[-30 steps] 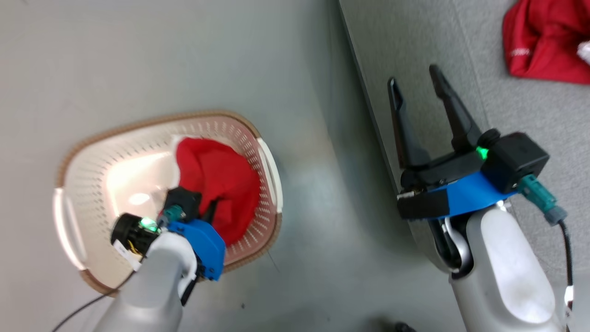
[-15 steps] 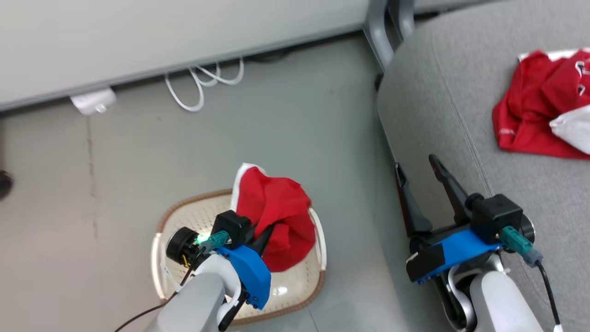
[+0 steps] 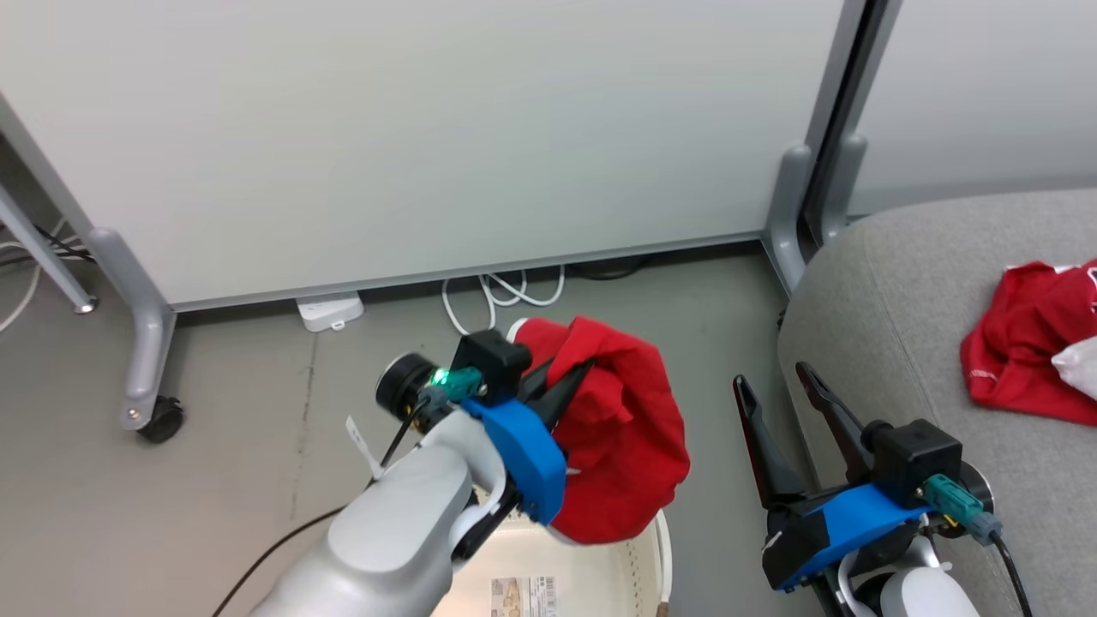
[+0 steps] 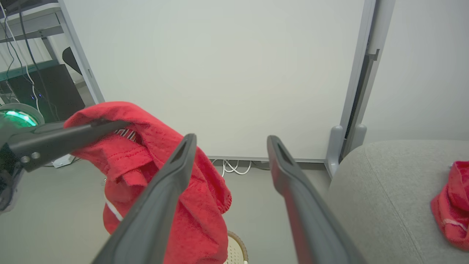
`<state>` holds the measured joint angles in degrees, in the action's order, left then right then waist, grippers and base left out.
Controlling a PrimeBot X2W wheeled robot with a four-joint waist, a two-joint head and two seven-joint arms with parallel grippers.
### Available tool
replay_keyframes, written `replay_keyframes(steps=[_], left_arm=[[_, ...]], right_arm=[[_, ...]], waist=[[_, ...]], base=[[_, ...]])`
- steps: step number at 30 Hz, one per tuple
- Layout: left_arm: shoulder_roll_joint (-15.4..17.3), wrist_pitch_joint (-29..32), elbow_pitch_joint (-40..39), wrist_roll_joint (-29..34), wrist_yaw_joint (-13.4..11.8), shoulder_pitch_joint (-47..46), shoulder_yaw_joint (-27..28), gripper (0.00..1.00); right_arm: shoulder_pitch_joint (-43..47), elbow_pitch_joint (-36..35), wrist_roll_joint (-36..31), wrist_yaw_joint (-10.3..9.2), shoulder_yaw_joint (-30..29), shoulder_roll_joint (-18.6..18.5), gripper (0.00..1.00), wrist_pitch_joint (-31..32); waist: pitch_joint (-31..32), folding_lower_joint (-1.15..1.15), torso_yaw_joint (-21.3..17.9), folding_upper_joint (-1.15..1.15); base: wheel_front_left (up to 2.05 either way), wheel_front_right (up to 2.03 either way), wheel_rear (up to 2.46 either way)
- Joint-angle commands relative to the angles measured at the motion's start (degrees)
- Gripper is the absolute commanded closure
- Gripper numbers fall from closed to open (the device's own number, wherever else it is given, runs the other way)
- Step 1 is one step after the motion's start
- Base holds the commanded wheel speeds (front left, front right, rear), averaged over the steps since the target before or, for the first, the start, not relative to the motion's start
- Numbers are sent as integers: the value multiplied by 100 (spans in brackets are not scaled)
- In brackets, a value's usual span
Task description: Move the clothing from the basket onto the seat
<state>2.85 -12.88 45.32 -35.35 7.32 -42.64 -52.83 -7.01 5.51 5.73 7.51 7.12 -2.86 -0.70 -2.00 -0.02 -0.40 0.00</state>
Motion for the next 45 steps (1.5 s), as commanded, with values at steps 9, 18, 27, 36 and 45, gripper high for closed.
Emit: replay_keyframes(steps=[9, 18, 27, 36, 45], left_arm=[[10, 218, -323, -474, -55, -671, -250, 100], [11, 210, -397, -706, -188, -825, -510, 100], [10, 156, -331, -953, -204, -883, -684, 100], [9, 113, -296, -1075, -254, -965, -898, 100], [9, 89, -347, -1233, -286, -1024, -1118, 100]], right_arm=[[207, -149, 55, -4, 74, -4, 0, 118], [260, -240, -12, -4, 81, -4, 0, 192], [276, -241, -4, -4, 127, -4, 0, 234], [65, 31, 195, -4, 587, -5, 0, 285], [-725, 1079, 436, -4, 1140, -6, 0, 268]], waist=[[295, 2, 240, 0], [297, 2, 283, 0], [265, 2, 317, 0], [245, 2, 376, 0], [223, 2, 424, 0]], base=[[0, 0, 0], [0, 0, 0], [0, 0, 0], [0, 0, 0], [0, 0, 0]])
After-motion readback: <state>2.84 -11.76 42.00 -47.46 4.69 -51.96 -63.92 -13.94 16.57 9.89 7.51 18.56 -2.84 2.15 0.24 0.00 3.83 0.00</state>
